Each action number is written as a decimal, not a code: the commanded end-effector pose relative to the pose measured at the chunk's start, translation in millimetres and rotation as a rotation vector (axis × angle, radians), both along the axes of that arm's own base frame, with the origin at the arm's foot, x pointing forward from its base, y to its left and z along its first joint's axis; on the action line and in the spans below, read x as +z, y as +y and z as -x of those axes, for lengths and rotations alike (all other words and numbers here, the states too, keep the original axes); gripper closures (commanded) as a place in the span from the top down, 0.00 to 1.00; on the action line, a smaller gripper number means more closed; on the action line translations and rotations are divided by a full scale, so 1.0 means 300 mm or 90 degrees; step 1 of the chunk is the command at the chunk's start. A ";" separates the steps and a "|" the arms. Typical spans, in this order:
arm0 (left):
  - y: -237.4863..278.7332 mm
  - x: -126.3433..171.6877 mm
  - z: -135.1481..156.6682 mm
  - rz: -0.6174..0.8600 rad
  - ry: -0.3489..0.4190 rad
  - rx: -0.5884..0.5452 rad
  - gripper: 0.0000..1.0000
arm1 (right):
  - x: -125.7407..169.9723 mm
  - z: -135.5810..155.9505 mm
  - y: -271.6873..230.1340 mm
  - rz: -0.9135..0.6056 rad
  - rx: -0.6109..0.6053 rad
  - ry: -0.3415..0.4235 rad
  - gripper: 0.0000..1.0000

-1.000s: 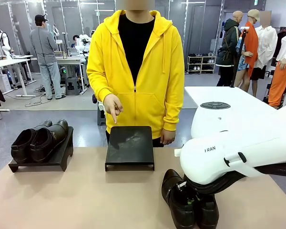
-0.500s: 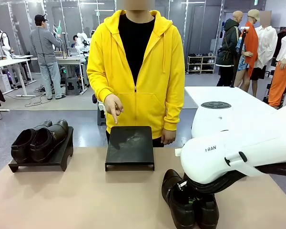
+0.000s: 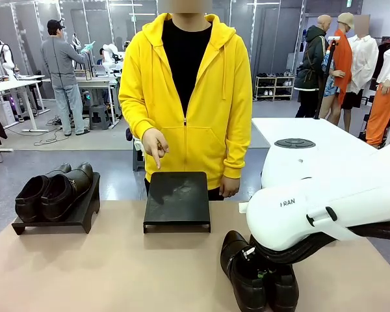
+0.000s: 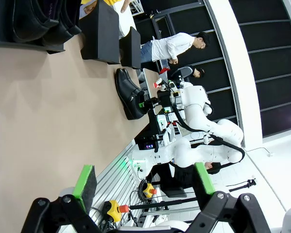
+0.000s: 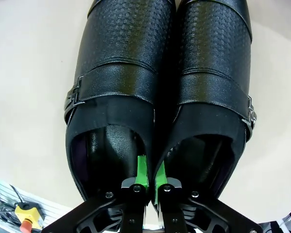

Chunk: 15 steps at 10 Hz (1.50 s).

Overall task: Place the shoes on the stand as instructed by the person.
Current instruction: Pick up another pair of Shoes and place it on the Shoes Stand indicated by the person.

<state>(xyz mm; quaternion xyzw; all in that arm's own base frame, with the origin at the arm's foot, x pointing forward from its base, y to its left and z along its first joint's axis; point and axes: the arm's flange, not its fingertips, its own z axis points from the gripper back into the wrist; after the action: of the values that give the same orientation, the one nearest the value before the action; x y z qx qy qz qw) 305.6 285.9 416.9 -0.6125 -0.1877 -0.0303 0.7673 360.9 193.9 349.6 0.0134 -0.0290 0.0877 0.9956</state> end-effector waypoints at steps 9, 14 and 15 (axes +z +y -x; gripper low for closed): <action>-0.008 0.005 0.018 -0.002 -0.001 -0.007 1.00 | 0.634 -0.144 0.210 0.004 0.012 -0.145 0.07; -0.008 0.005 0.018 -0.002 -0.001 -0.007 1.00 | 0.666 -0.380 0.606 0.007 0.015 -0.207 0.07; -0.008 0.005 0.018 -0.002 -0.001 -0.007 1.00 | 0.644 -0.415 0.653 0.006 0.017 -0.205 0.07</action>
<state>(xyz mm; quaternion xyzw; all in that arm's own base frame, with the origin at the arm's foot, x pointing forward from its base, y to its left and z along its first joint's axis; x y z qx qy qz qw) 305.6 285.7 416.9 -0.6126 -0.1876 -0.0304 0.7672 469.3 369.5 535.5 0.0005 -0.1700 0.1192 0.9782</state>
